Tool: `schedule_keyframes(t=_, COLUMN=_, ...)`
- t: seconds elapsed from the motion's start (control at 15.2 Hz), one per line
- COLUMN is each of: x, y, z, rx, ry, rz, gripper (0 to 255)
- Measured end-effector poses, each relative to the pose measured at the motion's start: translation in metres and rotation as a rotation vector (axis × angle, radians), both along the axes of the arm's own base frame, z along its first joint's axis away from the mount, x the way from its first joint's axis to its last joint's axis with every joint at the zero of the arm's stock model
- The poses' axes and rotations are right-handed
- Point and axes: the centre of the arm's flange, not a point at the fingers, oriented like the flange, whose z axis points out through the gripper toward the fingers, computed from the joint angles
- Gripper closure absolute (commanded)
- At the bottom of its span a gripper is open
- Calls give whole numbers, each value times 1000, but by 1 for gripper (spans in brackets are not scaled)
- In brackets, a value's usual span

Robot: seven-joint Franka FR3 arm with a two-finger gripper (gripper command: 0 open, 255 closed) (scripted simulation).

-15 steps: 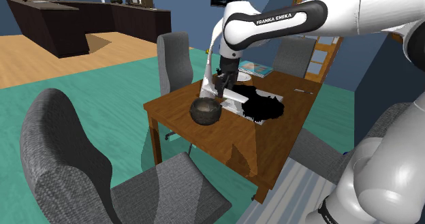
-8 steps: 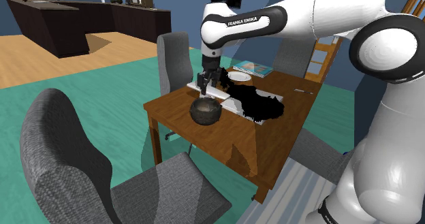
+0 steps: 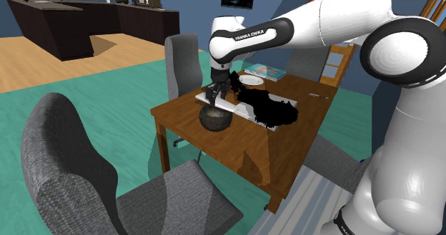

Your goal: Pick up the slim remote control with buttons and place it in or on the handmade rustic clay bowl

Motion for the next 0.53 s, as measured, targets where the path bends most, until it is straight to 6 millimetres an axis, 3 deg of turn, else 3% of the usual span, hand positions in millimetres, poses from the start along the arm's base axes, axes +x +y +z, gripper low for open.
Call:
schedule_keyframes(t=0.33, x=0, y=0, z=-22, rx=0, ry=0, rz=0, gripper=255)
schedule_keyframes(t=0.53, x=0, y=0, z=-25, rx=0, ry=0, rz=0, gripper=255)
